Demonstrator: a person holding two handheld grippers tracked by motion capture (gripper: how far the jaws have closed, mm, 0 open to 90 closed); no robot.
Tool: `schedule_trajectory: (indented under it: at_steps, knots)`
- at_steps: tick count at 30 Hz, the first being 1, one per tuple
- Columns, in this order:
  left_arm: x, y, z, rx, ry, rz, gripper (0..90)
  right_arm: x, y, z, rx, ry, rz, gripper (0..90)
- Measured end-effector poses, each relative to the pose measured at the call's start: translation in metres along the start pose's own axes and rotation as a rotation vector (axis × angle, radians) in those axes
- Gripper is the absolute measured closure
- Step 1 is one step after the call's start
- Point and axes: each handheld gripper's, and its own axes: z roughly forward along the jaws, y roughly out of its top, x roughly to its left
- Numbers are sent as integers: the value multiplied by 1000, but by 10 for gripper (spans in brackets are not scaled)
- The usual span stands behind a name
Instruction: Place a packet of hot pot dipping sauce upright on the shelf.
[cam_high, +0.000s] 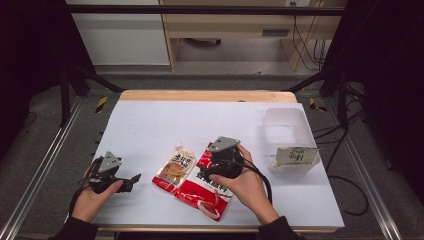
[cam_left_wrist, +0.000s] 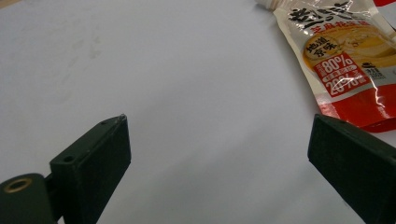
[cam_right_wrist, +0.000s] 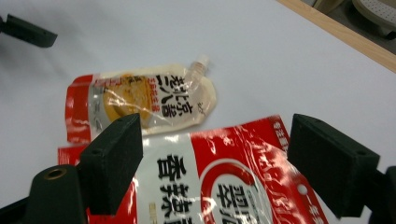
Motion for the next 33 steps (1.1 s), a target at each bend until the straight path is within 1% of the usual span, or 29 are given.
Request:
schedule_trajectory:
  at_steps: [1, 4, 6, 8, 11, 12, 14, 16, 19, 21, 23, 26, 28, 32, 33]
  knots:
    - [0, 0, 0, -4, 3, -7, 58, 0, 2, 5, 0, 1, 10, 181]
    - [-1, 0, 0, -3, 1, -11, 58, 0, 9, 17, 3, 0, 30, 186]
    - [-3, 0, 1, 6, -1, -19, 58, 0, 12, 25, 1, -3, 32, 197]
    - [-4, 0, 2, 8, -4, -24, 60, 1, 15, 33, -5, -15, 31, 212]
    - [-8, -1, 1, 16, -2, -18, 62, 2, 17, 44, -11, -12, 40, 247]
    - [-9, -1, 1, 18, -2, -15, 62, 3, 18, 47, -5, -10, 43, 271]
    - [-11, -1, 0, 16, -4, -17, 62, 4, 18, 55, 8, -9, 42, 277]
    - [-14, 0, 1, 17, -4, -10, 62, 6, 17, 63, 28, -14, 40, 301]
    - [-16, 1, 2, 20, -6, 4, 62, 7, 17, 74, 55, 3, 36, 338]
    - [-17, 2, 2, 16, -7, 7, 62, 7, 17, 80, 58, 9, 45, 362]
    - [-17, 4, 1, 12, -8, 13, 63, 7, 16, 84, 67, 23, 43, 391]
    - [-19, 6, 1, 3, -8, 18, 65, 5, 14, 90, 89, 35, 69, 435]
    - [-21, 8, 2, 4, -16, 26, 68, 4, 14, 94, 94, 41, 67, 443]
    - [-24, 9, 2, 6, -18, 42, 70, 3, 13, 96, 108, 46, 90, 447]
    - [-24, 9, 2, 6, -20, 45, 70, 2, 12, 97, 104, 49, 92, 452]
